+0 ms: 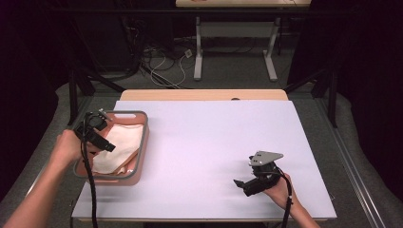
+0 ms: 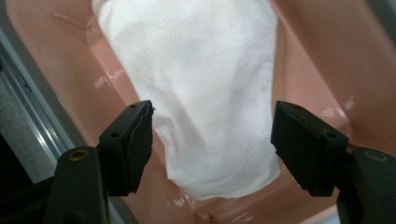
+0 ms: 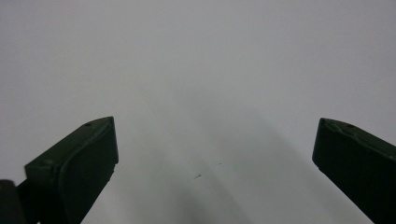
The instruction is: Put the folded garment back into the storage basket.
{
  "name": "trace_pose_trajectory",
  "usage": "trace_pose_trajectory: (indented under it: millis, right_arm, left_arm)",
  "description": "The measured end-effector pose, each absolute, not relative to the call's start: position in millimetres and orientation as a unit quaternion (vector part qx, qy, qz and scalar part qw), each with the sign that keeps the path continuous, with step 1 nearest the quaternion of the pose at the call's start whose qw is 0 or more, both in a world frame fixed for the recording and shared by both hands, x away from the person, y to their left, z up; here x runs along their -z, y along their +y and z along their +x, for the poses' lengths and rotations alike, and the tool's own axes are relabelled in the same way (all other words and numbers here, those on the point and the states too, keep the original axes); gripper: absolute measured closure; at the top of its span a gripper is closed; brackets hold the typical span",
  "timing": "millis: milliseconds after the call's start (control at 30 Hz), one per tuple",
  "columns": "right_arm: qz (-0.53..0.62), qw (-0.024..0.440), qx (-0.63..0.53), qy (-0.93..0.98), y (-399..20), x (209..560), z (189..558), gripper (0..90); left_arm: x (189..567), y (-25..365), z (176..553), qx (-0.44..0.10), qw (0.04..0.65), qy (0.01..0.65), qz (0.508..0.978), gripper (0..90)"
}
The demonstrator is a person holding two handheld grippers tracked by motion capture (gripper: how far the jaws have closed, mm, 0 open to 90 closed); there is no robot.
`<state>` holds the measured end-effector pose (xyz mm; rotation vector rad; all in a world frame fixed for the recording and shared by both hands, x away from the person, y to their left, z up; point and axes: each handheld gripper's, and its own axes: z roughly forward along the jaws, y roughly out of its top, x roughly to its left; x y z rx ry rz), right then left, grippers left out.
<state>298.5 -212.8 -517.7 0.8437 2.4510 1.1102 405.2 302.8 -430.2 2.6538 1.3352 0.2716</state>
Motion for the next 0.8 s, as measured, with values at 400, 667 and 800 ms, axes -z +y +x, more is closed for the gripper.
trace_pose_trajectory:
  millis: [400, 667, 800]
  right_arm:
    - [0.295, 0.158, -0.385, 0.86, -212.6, 515.6, 297.2, 0.0]
    - [0.292, 0.154, -0.381, 0.864, -211.3, 514.6, 296.6, 0.0]
    - [0.289, 0.151, -0.376, 0.867, -211.3, 512.1, 296.4, 0.0]
  left_arm:
    - [417.7, 284.2, 394.5, -0.092, 0.096, 0.42, 0.898, 17.8]
    - [410.8, 270.7, 384.9, -0.099, 0.106, 0.403, 0.904, 12.5]
    - [408.6, 261.2, 379.4, -0.104, 0.116, 0.39, 0.908, 10.5]
